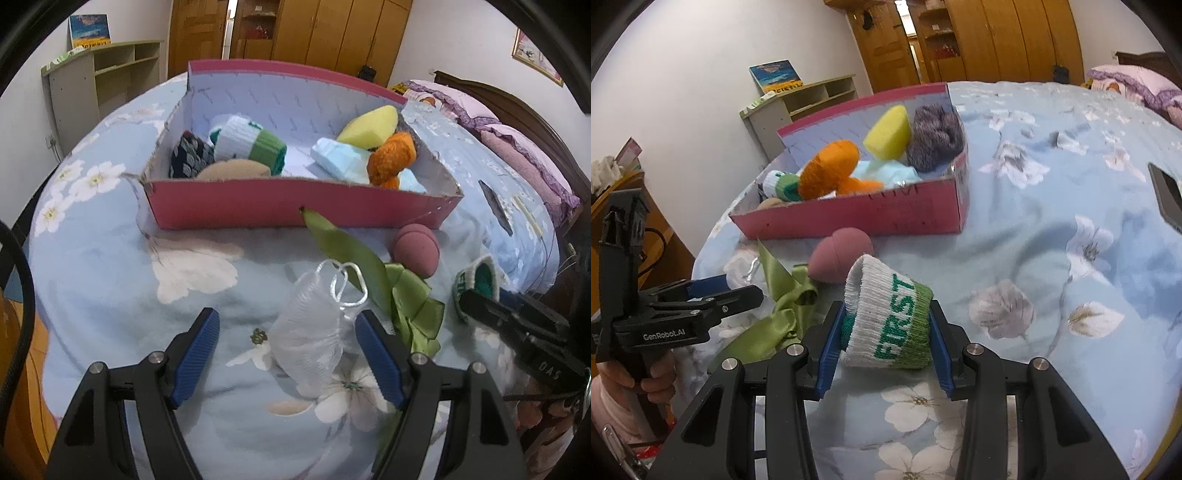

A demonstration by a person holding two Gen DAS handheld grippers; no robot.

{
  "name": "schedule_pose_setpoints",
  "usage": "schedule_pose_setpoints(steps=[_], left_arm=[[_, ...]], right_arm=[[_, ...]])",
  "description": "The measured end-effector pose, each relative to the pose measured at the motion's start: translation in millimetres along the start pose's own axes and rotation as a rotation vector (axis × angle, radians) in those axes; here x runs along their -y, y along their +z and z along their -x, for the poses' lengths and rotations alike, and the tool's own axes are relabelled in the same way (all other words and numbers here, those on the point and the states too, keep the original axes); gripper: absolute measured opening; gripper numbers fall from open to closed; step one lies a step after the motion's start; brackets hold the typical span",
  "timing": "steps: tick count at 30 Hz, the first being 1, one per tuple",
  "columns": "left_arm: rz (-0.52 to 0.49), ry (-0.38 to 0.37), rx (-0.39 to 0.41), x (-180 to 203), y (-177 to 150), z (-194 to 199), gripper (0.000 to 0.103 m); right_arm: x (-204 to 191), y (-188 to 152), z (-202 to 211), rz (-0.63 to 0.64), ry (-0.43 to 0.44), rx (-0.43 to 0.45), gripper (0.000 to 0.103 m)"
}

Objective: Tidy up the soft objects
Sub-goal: 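Grasp the second green-white FIRST sock with the right tool while the left tool grasps the clear mesh bag, then carry the mesh bag into the box with the left tool while the right tool carries the sock there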

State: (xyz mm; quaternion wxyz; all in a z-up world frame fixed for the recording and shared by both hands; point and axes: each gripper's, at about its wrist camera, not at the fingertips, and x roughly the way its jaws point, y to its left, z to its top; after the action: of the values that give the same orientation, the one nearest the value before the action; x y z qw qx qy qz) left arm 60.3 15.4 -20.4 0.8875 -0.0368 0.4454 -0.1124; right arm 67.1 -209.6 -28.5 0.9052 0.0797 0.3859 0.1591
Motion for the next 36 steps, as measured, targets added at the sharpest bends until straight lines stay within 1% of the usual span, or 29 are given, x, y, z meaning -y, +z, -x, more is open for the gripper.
schedule_pose_setpoints(steps=[4,6,7,9,11,13,16,19,24,29,36], left_arm=[[-0.017,-0.006,0.0,5,-2,-3,0.079],[-0.032,-0.015,0.005,8,-2,-3,0.072],[-0.04,-0.018,0.005,9,-2,-4,0.07],[-0.053,-0.026,0.007,12,-3,-3,0.061],[-0.061,-0.034,0.005,13,-4,-3,0.059],[-0.061,-0.037,0.0,12,-5,-4,0.059],[-0.035,-0.044,-0.014,9,-6,-7,0.059],[-0.034,-0.044,-0.011,9,-6,-6,0.059],[-0.045,-0.046,0.003,10,-8,-1,0.046],[-0.035,-0.063,0.015,8,-6,6,0.037],[-0.023,-0.062,0.045,2,-2,19,0.033]], right_arm=[[1,-3,-4,0.003,0.008,-0.002,0.044],[3,-4,-6,-0.002,0.016,-0.009,0.045],[4,-5,-8,-0.009,0.024,-0.015,0.045],[6,-6,-10,-0.02,0.031,-0.02,0.045],[9,-7,-11,-0.027,0.037,-0.021,0.045],[9,-9,-12,-0.029,0.036,-0.025,0.046],[8,-10,-14,-0.023,0.025,-0.027,0.046],[7,-10,-14,-0.025,0.019,-0.025,0.046],[7,-10,-14,-0.03,0.021,-0.027,0.046],[6,-10,-16,-0.019,0.013,-0.031,0.046],[8,-9,-16,-0.029,0.016,-0.035,0.046]])
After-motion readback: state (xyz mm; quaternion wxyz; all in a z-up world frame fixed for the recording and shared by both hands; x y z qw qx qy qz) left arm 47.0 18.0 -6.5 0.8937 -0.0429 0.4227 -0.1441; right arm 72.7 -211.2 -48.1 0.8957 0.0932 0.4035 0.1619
